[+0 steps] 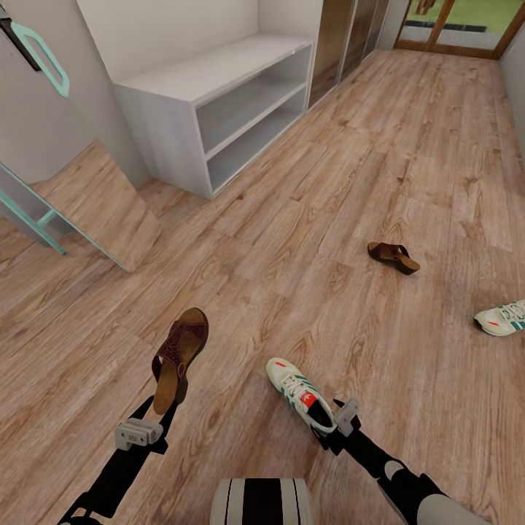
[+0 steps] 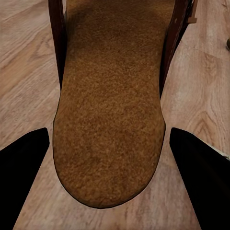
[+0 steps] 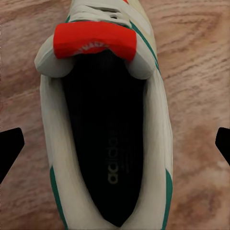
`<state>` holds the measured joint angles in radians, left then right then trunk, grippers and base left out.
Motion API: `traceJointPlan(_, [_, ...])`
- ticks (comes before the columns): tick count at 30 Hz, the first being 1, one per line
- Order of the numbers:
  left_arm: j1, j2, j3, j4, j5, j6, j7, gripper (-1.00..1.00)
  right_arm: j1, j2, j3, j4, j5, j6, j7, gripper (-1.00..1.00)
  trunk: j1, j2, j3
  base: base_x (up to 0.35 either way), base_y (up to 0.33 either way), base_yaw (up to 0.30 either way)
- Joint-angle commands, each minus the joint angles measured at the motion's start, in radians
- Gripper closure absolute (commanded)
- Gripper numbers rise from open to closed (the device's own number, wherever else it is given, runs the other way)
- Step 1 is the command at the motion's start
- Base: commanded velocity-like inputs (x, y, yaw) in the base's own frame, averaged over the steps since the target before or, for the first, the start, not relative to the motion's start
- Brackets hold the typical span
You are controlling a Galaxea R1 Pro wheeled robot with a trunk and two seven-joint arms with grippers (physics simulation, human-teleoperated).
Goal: Pick up the two gym shoes and the two sandals from the corridor floor and place them onto the hallstand (shoe rack) in the corridor, making sure they are on the rack and not on the floor. Arrange them so the two gym shoes are next to each other and the two sandals are next to each other.
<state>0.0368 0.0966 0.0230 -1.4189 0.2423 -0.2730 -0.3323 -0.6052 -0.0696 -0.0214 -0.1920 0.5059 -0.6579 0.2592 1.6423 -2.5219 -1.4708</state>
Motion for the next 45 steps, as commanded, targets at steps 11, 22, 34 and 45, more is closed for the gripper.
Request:
traceJointPlan(11, [0.0, 0.0, 0.0, 0.0, 0.0, 0.0, -0.001, 1.0, 0.001, 0.003, 0.001, 0.003, 0.001, 0.0, 0.0, -1.0, 0.0, 0.0, 0.0, 0.0, 0.0, 0.0])
traceJointPlan(22, [0.0, 0.0, 0.001, 0.0, 0.0, 0.0, -0.001, 1.0, 0.003, 0.006, 0.001, 0.002, 0.002, 0.0, 0.0, -1.0, 0.0, 0.0, 0.0, 0.0, 0.0, 0.0])
traceJointPlan(34, [0.0, 0.0, 0.001, 0.001, -0.002, 0.0, 0.0, 1.0, 0.013, -0.003, -0.001, 0.002, 0.001, -0.004, 0.0, -1.0, 0.0, 0.0, 0.0, 0.0, 0.0, 0.0])
traceJointPlan(45, [0.0, 0.0, 0.0, 0.001, -0.002, 0.0, 0.001, 1.0, 0.02, -0.003, 0.0, 0.002, 0.002, -0.018, 0.0, -1.0, 0.0, 0.0, 0.0, 0.0, 0.0, 0.0])
